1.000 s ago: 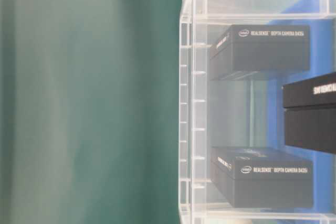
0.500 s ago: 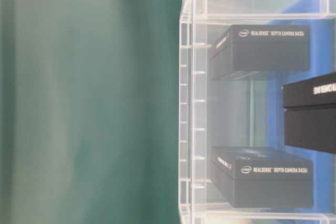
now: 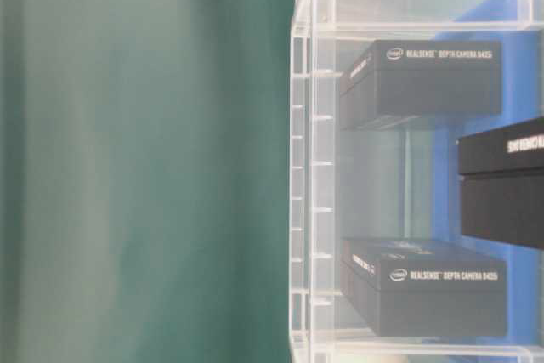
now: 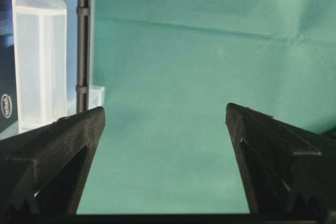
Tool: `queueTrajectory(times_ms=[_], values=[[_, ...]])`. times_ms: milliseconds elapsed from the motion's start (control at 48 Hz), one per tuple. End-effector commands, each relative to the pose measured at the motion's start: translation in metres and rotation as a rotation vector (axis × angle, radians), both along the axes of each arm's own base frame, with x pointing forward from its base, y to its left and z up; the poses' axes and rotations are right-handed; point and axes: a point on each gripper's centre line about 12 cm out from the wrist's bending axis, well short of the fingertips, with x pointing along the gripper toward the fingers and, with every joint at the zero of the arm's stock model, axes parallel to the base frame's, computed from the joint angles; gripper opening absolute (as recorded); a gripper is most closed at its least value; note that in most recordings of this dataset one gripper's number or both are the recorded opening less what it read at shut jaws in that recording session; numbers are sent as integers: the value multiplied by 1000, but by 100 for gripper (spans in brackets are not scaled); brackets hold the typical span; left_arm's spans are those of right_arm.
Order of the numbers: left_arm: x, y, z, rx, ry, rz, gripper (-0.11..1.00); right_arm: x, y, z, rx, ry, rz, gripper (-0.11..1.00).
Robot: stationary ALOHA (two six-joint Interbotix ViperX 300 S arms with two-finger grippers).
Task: Take out the box from the case.
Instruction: 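Move the left gripper over the left black box pair in the bin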
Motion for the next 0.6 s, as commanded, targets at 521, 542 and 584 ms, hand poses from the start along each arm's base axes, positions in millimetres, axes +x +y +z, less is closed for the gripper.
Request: queueTrajectory(times_ms=[521,542,584], values=[[19,4,4,6,-19,-15,93,2,-2,9,-16,-28,1,92],[23,5,4,8,-22,-19,93,2,-2,9,-16,-28,1,92],[31,6,4,9,-28,-27,93,2,-2,9,-15,-29,-1,92]])
